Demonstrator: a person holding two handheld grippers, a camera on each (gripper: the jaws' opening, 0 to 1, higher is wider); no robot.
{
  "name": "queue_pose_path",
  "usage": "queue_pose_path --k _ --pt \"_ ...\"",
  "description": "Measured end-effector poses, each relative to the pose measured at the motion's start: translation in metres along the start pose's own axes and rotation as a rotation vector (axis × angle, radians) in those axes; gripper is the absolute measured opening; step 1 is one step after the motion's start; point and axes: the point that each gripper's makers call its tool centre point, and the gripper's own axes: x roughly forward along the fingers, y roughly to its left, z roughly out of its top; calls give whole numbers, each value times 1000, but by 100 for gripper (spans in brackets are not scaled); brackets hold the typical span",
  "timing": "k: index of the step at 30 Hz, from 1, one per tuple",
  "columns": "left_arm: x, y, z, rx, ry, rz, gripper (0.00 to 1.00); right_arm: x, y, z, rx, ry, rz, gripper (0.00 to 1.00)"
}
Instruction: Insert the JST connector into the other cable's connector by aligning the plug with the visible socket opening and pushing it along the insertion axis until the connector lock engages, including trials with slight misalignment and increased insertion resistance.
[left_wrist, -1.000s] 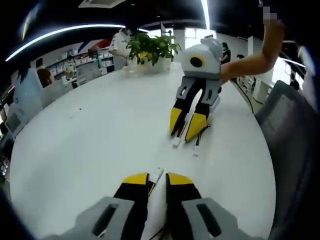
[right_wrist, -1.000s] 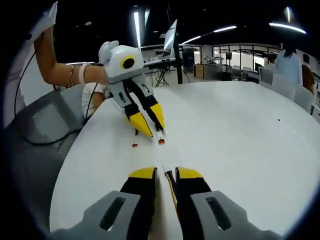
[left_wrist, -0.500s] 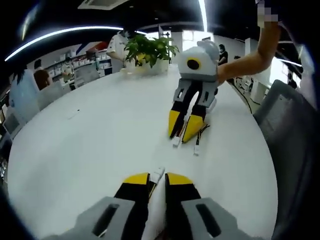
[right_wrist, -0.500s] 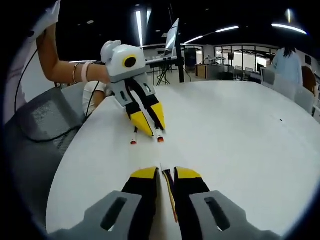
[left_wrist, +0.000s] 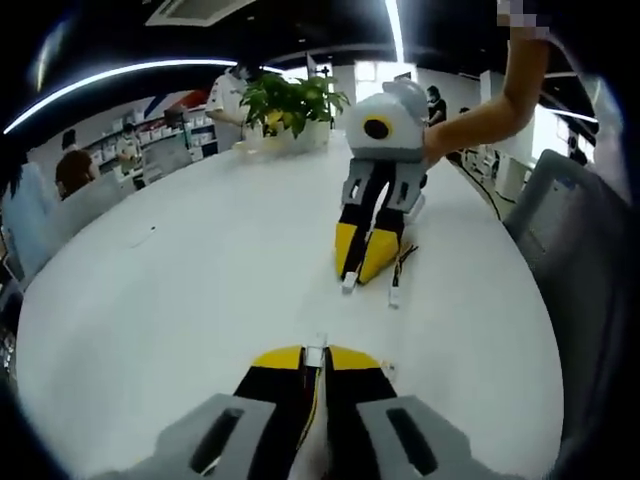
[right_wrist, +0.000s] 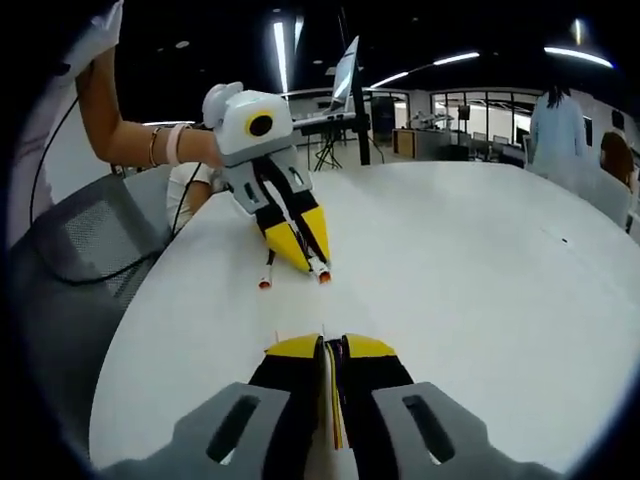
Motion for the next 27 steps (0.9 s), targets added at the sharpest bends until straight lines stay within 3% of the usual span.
queue_pose_path --k 4,13,27 --pt "1 -4 -6 33 14 -22 0 1 -1 1 -5 -7 2 5" --pt "3 -2 -7 29 -29 -26 0 3 0 3 -50 -13 18 4" --pt "0 -8 3 22 -42 -51 0 -1 1 12 -61 -13 39 4"
